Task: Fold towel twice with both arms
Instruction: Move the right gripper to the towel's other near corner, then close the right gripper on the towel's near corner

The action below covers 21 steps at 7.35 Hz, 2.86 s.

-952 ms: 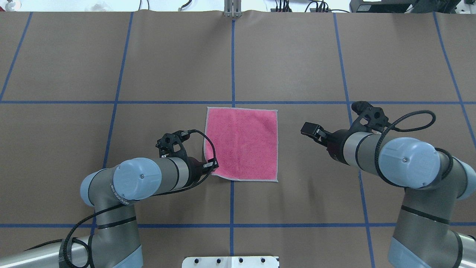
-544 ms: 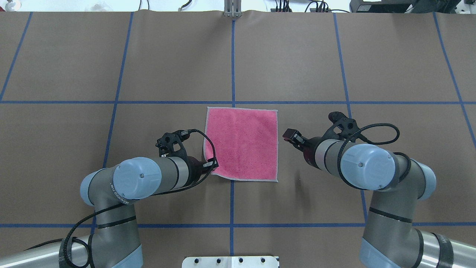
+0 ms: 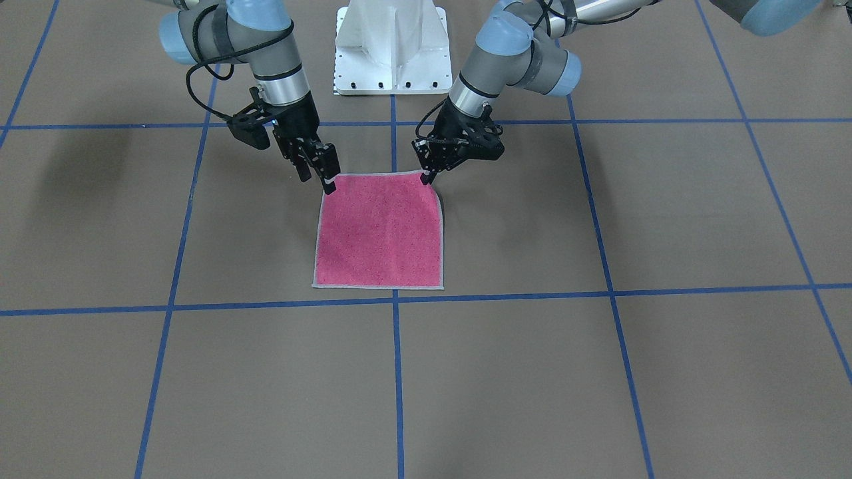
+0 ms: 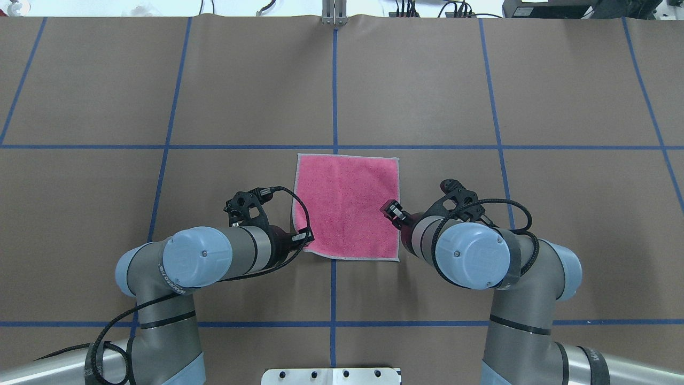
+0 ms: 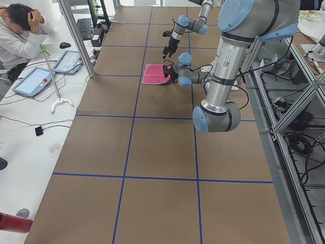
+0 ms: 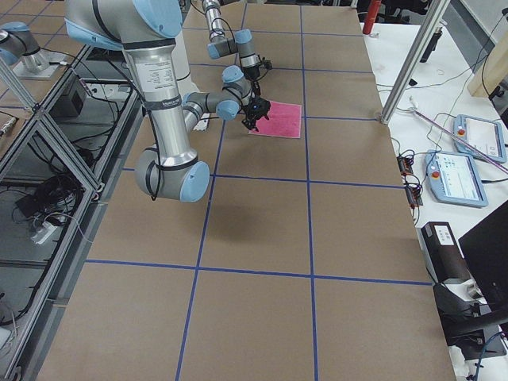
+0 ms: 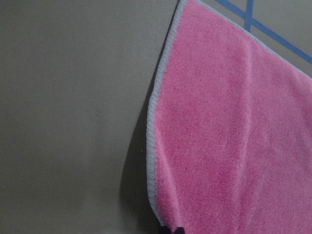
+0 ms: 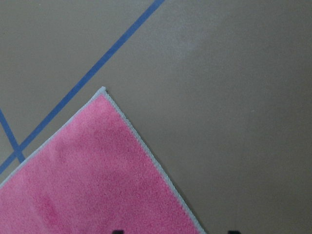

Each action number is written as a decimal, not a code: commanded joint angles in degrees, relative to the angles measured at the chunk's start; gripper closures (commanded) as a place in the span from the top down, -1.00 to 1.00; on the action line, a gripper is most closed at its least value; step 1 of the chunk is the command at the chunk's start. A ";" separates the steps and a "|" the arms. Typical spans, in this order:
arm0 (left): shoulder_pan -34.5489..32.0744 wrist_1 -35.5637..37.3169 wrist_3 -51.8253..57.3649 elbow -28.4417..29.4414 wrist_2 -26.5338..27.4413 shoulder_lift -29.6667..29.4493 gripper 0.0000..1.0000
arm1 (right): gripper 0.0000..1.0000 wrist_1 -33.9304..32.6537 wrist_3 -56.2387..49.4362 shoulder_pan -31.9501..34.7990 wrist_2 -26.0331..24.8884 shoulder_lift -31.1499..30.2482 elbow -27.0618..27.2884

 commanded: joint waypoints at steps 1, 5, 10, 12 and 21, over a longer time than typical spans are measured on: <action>0.11 0.00 0.00 0.00 0.07 0.13 -0.95 | 0.34 -1.08 4.98 -2.64 -1.36 0.14 -0.07; 0.28 0.00 0.00 0.00 0.16 0.13 -0.95 | 0.15 -5.13 5.60 -5.37 -4.00 0.58 -0.68; 0.28 0.00 0.00 0.00 0.16 0.13 -0.95 | 0.13 -5.21 5.25 -5.90 -4.35 0.93 -2.01; 0.28 0.00 0.00 0.00 0.16 0.04 -0.95 | 0.10 -5.30 5.25 -5.99 -4.44 0.93 -2.01; 0.20 0.00 0.00 0.00 0.16 0.04 -0.95 | -0.16 -5.30 4.64 -5.90 -4.61 1.37 -2.54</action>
